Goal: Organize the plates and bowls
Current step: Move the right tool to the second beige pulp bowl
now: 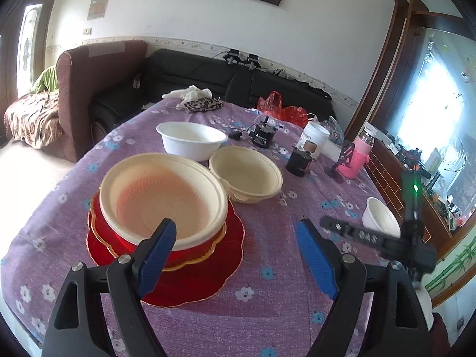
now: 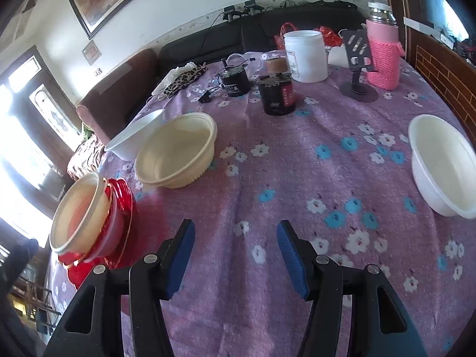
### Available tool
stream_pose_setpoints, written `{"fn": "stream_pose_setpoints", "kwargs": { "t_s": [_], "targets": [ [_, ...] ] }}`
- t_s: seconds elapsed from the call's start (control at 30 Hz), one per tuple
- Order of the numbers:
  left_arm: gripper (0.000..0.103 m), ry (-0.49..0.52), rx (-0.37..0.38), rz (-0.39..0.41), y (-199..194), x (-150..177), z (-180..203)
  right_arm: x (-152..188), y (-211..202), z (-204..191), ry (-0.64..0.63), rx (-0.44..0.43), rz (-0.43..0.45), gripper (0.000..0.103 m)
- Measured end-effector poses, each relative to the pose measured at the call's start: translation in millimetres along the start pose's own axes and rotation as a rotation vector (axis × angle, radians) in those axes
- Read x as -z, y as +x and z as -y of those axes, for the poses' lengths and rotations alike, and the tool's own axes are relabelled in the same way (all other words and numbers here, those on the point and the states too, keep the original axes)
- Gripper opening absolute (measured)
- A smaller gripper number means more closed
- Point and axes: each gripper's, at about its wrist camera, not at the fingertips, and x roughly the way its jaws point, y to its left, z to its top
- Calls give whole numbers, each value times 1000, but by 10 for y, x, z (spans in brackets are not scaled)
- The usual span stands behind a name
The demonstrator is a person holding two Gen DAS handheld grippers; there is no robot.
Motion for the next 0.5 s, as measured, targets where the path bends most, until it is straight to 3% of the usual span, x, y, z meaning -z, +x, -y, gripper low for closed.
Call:
{"fn": "stream_pose_setpoints", "kwargs": {
  "t_s": [0.17, 0.4, 0.47, 0.5],
  "targets": [
    [82, -20, 1, -4, 46, 18, -102, -371, 441, -158, 56, -28, -28, 62],
    [83, -18, -12, -2, 71, -26, -292, -768, 1147, -120, 235, -98, -110, 61],
    [83, -16, -15, -2, 90, -49, -327, -782, 1270, -139, 238, -93, -136, 40],
    [83, -20, -15, -4, 106, -59, -348, -769, 1338, -156, 235, -89, -170, 15]
  ]
}}
